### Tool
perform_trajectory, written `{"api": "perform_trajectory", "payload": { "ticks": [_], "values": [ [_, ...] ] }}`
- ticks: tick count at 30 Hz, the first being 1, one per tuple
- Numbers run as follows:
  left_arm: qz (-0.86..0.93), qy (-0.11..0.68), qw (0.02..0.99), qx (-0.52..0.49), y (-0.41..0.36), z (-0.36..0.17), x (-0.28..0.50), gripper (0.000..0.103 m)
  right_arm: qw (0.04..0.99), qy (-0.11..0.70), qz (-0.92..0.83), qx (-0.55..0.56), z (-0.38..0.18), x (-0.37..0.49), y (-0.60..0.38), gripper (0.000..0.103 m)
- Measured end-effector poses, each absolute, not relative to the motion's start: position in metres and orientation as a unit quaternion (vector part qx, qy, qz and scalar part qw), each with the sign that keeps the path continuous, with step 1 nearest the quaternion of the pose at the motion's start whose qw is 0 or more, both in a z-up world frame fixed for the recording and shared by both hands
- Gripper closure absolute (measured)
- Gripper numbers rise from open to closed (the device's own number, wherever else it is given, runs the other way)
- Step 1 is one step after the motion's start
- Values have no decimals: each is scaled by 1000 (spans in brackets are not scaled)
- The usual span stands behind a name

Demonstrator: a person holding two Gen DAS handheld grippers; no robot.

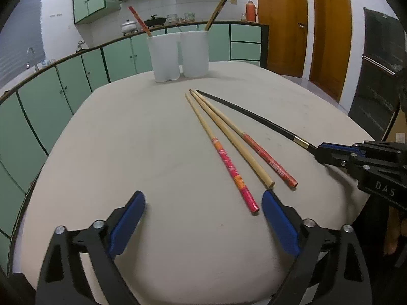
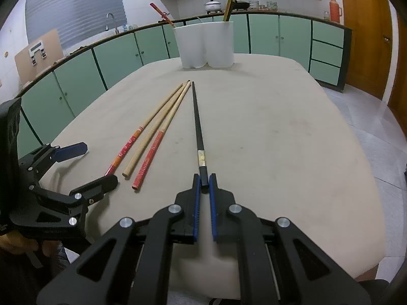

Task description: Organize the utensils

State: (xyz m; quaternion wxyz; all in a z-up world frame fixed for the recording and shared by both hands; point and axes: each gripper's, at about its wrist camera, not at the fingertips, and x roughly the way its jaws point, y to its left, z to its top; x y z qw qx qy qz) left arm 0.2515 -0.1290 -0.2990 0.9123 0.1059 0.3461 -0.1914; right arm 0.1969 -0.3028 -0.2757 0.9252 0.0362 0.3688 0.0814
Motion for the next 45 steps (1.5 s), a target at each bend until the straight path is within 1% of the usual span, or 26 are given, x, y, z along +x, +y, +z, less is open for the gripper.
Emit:
{"api": "perform_trajectory", "payload": {
  "ticks": [2,5,7,8,9,10,11,12,13,18,20,21,23,24,25,27,30,31,32,33,34,38,45],
  "values": [
    [-191,345,913,104,-126,-298,251,18,926,368,81,36,-276,198,-301,93],
    [-188,341,915,103,-126,-298,252,26,927,364,79,29,-278,200,-298,86],
    [-187,332,918,106,-129,-299,252,37,929,362,77,24,-278,202,-295,79],
    [-188,331,919,105,-130,-299,253,41,929,361,76,20,-278,204,-293,78],
    [-190,328,920,102,-131,-300,254,52,930,359,72,16,-278,205,-290,78],
    [-191,323,921,101,-132,-300,255,70,931,359,66,13,-279,207,-289,81],
    [-193,317,923,100,-134,-300,255,80,932,358,59,14,-278,208,-288,84],
    [-194,317,923,98,-134,-300,256,95,933,357,51,15,-278,209,-288,92],
    [-190,315,925,93,-134,-301,258,95,934,355,40,14,-279,209,-287,95],
    [-141,315,936,69,-120,-300,265,97,937,349,-11,23,-279,204,-290,97],
    [-123,322,937,49,-110,-299,269,97,937,349,-12,23,-279,203,-290,97],
    [-117,324,938,47,-107,-298,269,97,936,351,-7,27,-279,203,-291,94],
    [-119,329,935,54,-106,-299,269,96,935,352,5,34,-278,202,-291,92],
    [-121,330,934,61,-106,-298,267,95,935,353,8,33,-278,201,-291,90],
    [-127,332,932,68,-106,-298,266,91,935,352,10,30,-278,199,-291,89],
    [-133,332,931,76,-106,-299,264,87,935,353,12,26,-278,198,-291,87],
    [-139,333,930,71,-103,-300,266,86,935,354,14,26,-279,200,-291,87],
    [-144,334,929,66,-102,-300,269,87,935,355,15,25,-279,202,-290,88],
    [-148,334,929,60,-101,-299,270,91,934,356,16,25,-278,204,-290,89],
    [-152,337,928,51,-100,-299,272,97,933,359,17,26,-278,205,-290,94],
    [-154,341,927,42,-98,-298,275,97,932,360,17,26,-277,205,-290,95],
    [-156,350,924,10,-90,-282,279,97,935,353,22,33,-265,201,-292,96],
    [-160,324,933,9,-82,-223,272,97,951,303,33,47,-202,188,-296,97]
  ]
}}
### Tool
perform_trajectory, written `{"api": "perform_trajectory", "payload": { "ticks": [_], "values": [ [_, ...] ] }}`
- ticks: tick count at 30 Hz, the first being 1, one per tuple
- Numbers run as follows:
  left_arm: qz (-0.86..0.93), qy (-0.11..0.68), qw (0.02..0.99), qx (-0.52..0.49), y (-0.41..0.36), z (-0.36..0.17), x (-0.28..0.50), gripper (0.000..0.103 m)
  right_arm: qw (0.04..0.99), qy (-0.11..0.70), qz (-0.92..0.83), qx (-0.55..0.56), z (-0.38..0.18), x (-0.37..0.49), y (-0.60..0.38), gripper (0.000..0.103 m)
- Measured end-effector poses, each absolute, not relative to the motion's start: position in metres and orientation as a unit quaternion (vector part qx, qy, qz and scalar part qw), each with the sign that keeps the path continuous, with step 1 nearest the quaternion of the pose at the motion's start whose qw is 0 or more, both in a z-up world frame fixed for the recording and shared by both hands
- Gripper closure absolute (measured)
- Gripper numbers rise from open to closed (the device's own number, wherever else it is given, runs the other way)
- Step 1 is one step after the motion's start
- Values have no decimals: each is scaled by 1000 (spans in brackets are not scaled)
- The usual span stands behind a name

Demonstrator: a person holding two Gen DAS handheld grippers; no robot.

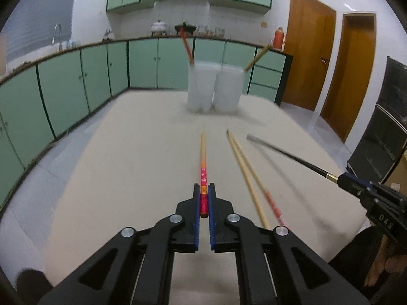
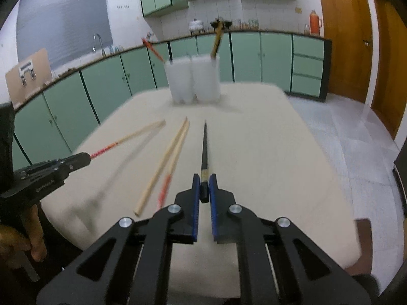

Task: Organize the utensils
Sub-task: 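Grasp a red-patterned chopstick with the left tool, then carry the red chopstick with the left tool while the right tool carries the black chopstick to the holder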

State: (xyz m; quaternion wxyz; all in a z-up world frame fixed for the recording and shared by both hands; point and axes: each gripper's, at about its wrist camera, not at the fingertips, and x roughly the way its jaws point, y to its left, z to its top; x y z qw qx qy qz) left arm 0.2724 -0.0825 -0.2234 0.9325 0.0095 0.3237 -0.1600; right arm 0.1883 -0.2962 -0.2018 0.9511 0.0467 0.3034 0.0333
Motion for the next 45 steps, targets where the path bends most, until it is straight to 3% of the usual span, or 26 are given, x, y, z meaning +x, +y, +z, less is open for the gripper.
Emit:
{"api": "perform_trajectory", "payload": {
  "ticks": [12,24,45],
  "values": [
    [-183,272,944,27,-76,-128,294,97,966,247,76,-19,-84,230,-290,97],
    [-224,325,919,17,-73,-94,348,97,939,326,108,-24,-55,300,-288,97],
    [-228,283,930,55,-97,29,421,97,956,274,98,-25,80,385,-288,97]
  ]
}}
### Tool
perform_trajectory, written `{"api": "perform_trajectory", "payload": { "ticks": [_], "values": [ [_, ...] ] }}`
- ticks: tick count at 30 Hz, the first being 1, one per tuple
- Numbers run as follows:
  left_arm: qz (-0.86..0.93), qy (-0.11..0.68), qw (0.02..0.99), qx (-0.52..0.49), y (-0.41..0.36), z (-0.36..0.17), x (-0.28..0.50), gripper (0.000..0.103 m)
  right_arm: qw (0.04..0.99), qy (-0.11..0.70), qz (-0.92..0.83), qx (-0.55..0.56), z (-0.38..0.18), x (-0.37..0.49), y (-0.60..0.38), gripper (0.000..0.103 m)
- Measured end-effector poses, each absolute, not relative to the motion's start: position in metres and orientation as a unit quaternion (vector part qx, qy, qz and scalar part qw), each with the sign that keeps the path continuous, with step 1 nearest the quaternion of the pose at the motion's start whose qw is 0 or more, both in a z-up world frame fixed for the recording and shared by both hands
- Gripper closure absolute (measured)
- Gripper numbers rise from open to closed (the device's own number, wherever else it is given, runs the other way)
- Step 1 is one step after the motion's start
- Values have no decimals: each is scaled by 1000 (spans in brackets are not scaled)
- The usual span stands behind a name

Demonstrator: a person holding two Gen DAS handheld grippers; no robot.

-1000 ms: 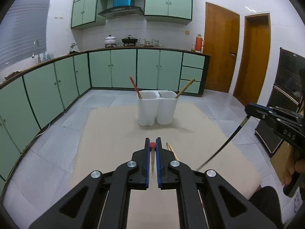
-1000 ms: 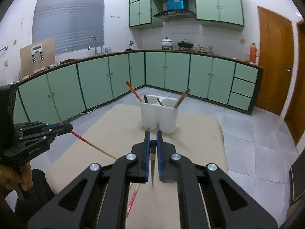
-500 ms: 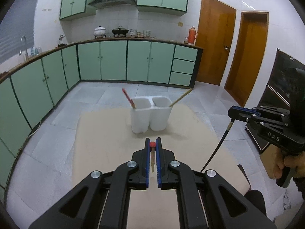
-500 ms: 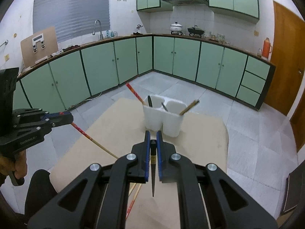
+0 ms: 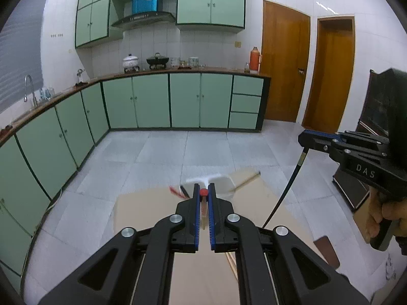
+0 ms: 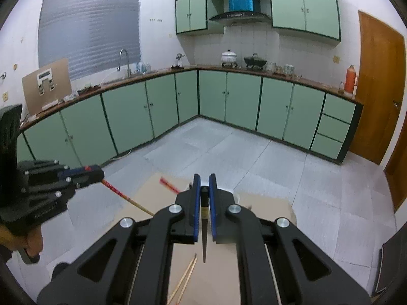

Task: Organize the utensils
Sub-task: 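Carry the red chopstick with the left tool while the right tool carries the black chopstick to the holder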

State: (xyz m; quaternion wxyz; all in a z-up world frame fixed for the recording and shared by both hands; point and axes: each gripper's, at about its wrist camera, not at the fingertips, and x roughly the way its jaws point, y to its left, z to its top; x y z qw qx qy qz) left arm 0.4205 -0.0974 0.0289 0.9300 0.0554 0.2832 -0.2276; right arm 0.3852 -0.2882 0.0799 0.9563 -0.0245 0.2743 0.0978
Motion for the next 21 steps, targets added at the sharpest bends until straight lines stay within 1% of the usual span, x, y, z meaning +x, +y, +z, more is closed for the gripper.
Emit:
{"api": "perform_trajectory", "payload": {
  "ticks": [5,10,14,21],
  "values": [
    [-218,272,936,51,-109,47,454,97,962,258,88,-21,106,422,-288,97],
    [-211,272,938,50,-124,47,493,97,967,243,76,-23,111,461,-289,97],
    [-206,286,935,42,-136,27,528,97,967,244,61,-28,93,492,-292,97],
    [-201,339,918,38,-146,-40,575,97,959,279,48,-7,29,535,-307,97]
  ]
}}
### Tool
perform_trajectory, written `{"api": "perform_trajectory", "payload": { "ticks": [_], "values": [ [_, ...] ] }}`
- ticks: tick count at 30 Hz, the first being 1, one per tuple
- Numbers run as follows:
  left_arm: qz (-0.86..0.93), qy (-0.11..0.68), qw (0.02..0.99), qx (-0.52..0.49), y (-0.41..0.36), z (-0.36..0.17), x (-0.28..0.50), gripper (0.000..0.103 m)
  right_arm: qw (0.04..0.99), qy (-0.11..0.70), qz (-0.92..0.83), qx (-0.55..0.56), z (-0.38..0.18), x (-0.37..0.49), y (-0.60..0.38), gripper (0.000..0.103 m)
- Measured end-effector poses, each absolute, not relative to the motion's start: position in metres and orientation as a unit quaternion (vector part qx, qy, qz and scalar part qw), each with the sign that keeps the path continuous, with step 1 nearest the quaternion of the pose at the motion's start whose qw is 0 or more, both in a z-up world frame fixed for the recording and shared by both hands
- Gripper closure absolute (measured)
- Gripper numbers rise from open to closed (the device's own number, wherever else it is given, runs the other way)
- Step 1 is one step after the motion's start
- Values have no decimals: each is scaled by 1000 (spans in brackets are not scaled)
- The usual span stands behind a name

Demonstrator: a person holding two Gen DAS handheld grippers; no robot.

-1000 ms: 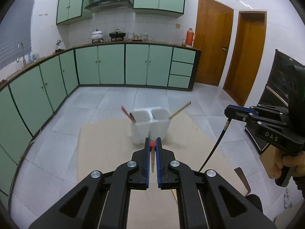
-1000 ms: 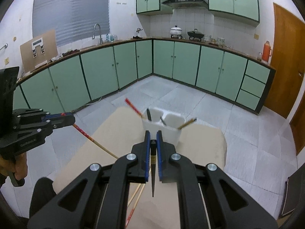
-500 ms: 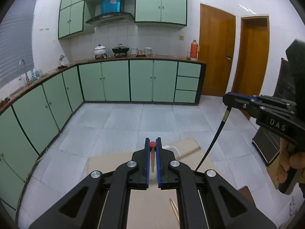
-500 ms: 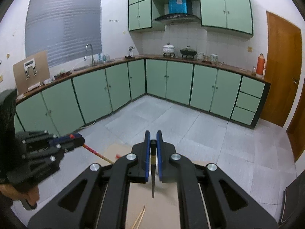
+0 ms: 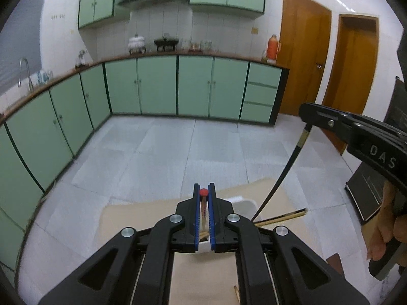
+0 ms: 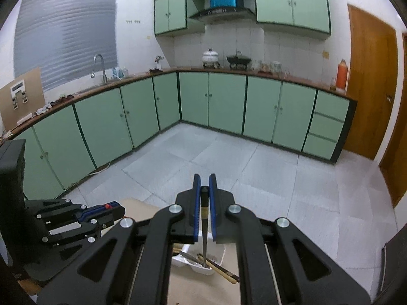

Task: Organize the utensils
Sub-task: 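Carry the red chopstick with the left tool while the right tool carries the black chopstick to the holder, then drop the red chopstick into the holder with the left tool while the right tool drops the black one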

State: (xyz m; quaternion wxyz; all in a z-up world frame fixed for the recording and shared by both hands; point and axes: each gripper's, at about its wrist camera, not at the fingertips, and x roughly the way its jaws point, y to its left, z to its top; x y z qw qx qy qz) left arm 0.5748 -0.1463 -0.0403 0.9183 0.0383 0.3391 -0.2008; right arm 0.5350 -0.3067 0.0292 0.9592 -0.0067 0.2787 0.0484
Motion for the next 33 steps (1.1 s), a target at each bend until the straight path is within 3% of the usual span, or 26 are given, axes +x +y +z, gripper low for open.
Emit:
{"api": "perform_trajectory", "payload": {
  "ticks": [9,11,13,17,20,24,26,28,33],
  "values": [
    [-202,364,908,42,-144,-78,582,96,949,311,45,10,-20,547,-317,93],
    [-202,358,910,41,-141,-75,578,90,951,306,46,18,-17,540,-318,93],
    [-202,352,913,40,-136,-70,573,76,953,298,47,18,-13,532,-319,92],
    [-199,339,919,35,-125,-62,556,73,956,288,52,18,-5,513,-321,91],
    [-197,327,924,28,-117,-57,531,62,959,276,56,19,-3,489,-321,90],
    [-188,295,937,25,-105,-51,489,37,966,248,64,25,-8,440,-325,79],
    [-183,277,943,27,-96,-50,464,32,970,235,63,19,-15,413,-324,73],
    [-175,267,947,28,-90,-49,440,22,974,221,51,2,-29,379,-322,56],
    [-176,249,952,28,-77,-53,381,12,975,216,48,-21,-73,307,-311,37]
  ]
}}
